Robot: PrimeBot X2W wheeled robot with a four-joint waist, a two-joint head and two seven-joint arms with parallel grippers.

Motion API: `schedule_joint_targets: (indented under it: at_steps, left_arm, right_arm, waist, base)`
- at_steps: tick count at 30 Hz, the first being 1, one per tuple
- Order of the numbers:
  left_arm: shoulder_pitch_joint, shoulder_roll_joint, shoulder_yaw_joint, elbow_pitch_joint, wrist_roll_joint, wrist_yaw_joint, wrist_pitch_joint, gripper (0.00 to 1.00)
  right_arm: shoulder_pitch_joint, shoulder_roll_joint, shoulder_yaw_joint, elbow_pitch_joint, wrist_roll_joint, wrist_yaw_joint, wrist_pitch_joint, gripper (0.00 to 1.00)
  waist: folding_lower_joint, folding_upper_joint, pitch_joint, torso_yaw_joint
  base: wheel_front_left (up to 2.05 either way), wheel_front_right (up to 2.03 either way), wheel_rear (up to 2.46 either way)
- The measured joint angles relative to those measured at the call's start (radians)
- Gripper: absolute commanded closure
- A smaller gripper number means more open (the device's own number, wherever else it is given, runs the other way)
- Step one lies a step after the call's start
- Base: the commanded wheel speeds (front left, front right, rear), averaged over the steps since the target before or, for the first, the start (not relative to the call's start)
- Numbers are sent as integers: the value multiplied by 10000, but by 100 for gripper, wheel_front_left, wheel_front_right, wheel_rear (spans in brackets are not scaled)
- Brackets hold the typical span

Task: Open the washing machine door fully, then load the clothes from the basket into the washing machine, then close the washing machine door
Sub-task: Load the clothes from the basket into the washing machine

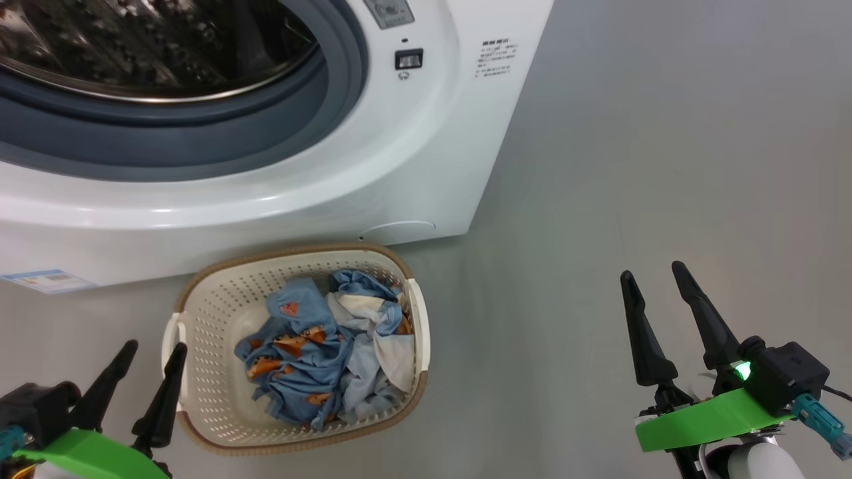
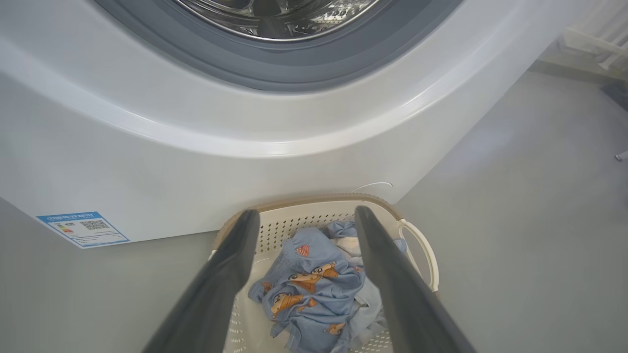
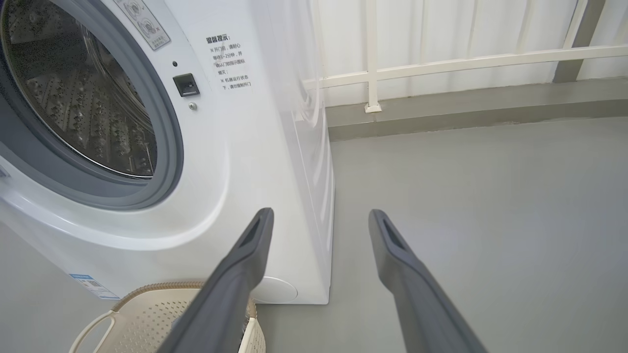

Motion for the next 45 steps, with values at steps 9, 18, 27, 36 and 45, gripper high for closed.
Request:
schedule_joint_targets:
  at_steps: [9, 18, 27, 36, 45]
  left_arm:
    - [-947, 443, -1306, 529, -694, 0, -2, 0]
    - [-1709, 811, -2401, 1147, -1482, 0, -2, 0]
    - [-2442, 1346, -3173, 1285, -1732, 0, -2, 0]
    - [-3266, 1743, -3958, 1427, -1542, 0, -2, 0]
    - [-4091, 1919, -4859, 1933, -1099, 0, -2, 0]
  right_arm:
    - [-123, 2, 157, -339, 92, 0, -40, 0]
    - [-207, 8, 305, -848, 157, 0, -40, 0]
    - [-250, 13, 485, -1243, 472, 0, -42, 0]
    - [-679, 19, 821, -1494, 780, 0, -42, 0]
    - [-799, 27, 1112, -1728, 917, 0, -42, 0]
  waist:
    - [0, 0, 797, -287]
    - [0, 0, 1670, -627]
    - [0, 0, 2640, -946]
    - [0, 0, 3623, -1296]
    - [0, 0, 4353, -1857]
  base:
    - [0, 0, 0]
    - [0, 0, 0]
    - [0, 0, 0]
    - [0, 0, 0]
    - [0, 0, 0]
